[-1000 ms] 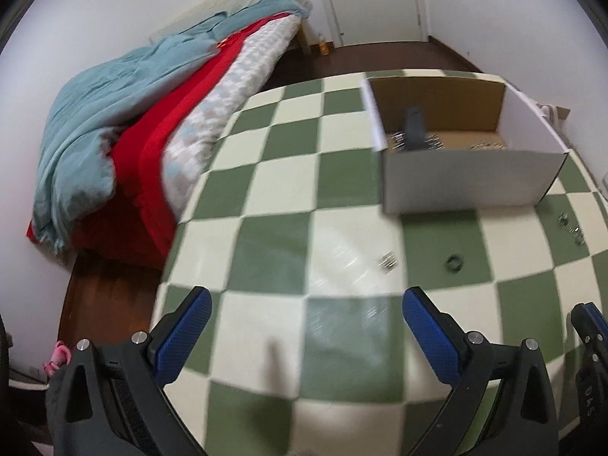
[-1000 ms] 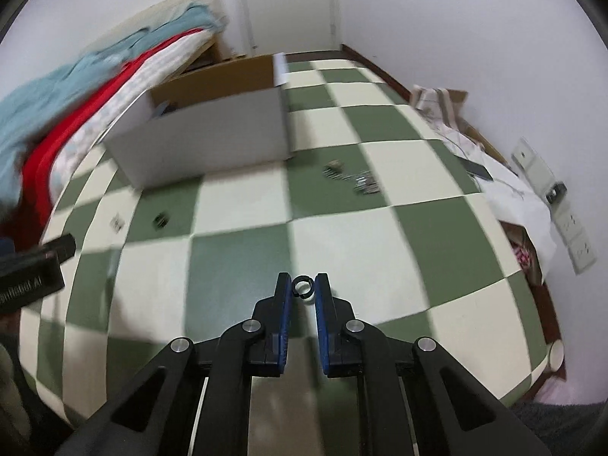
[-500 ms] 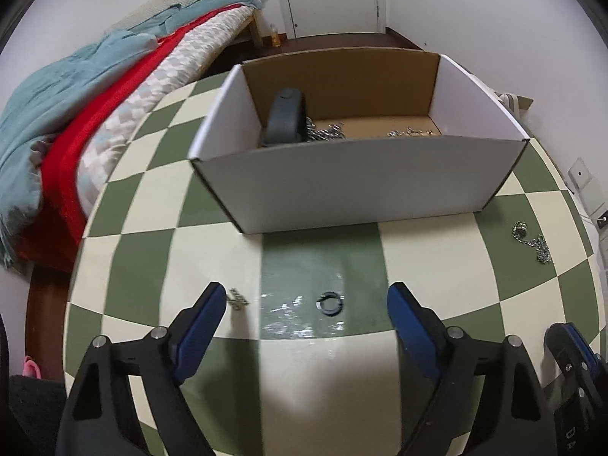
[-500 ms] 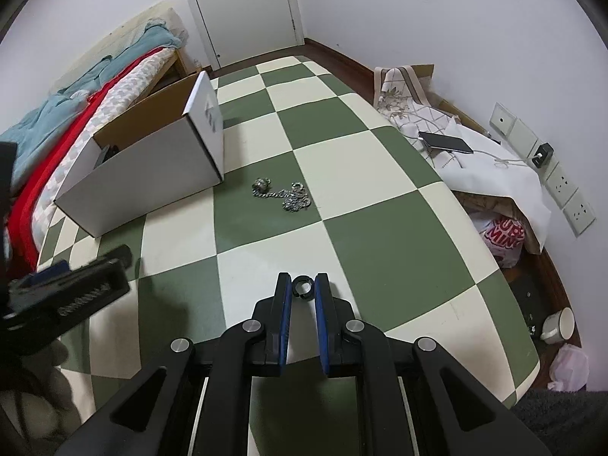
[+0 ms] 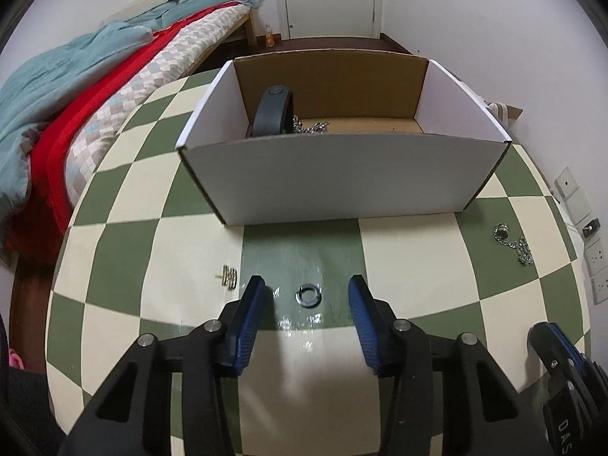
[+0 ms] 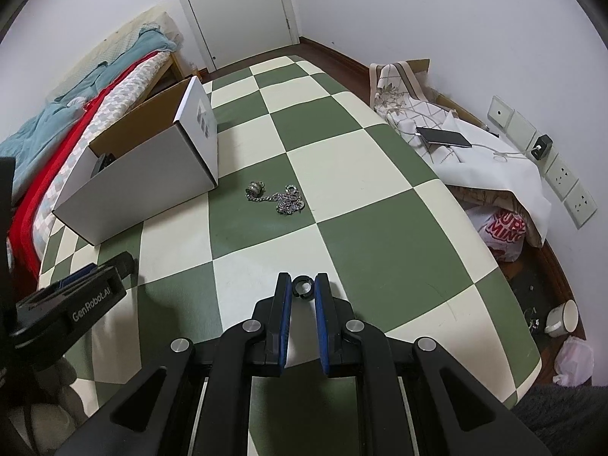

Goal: Organize jewelry

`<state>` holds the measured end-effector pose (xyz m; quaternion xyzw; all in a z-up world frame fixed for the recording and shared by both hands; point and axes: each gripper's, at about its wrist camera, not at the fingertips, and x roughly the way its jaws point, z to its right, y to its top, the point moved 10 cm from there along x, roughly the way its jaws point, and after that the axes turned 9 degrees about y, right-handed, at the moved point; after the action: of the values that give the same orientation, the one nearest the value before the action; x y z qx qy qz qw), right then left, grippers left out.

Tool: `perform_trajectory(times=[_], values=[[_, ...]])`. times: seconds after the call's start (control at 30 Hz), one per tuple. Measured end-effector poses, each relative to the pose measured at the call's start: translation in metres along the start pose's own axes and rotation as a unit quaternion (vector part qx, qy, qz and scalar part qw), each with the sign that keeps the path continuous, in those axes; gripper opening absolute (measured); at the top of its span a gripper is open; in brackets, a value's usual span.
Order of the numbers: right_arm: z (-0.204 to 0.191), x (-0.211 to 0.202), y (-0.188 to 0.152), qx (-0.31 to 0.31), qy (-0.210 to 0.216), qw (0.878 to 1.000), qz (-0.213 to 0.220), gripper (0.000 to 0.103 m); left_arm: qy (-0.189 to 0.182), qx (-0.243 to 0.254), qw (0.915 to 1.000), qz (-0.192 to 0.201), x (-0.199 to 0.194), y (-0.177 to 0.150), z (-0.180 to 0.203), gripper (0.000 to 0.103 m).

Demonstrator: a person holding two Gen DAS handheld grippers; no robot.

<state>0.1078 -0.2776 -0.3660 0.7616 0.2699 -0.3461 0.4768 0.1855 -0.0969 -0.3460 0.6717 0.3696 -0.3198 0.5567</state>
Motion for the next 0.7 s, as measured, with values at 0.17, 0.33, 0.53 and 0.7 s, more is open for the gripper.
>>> perform_trajectory(times=[0.17,0.33,0.53,0.7], values=[[0.0,0.0,-0.001,0.001,0.001,1.0,0.0,0.013,0.003,0.003,1.0,0.004,-0.003,-0.003,0.0,0.042],[0.0,0.0,-0.001,0.004,0.002,1.0,0.0,0.013,-0.002,0.003,1.0,0.006,-0.002,-0.003,0.0,0.038],[0.0,-0.001,-0.001,0.005,0.003,1.0,0.0,0.013,-0.015,0.012,0.9998,0.009,-0.005,-0.002,0.008,0.012],[0.0,-0.001,-0.002,0.007,0.004,1.0,0.0,0.013,-0.014,0.016,0.9997,0.014,-0.006,-0.003,0.009,0.01]])
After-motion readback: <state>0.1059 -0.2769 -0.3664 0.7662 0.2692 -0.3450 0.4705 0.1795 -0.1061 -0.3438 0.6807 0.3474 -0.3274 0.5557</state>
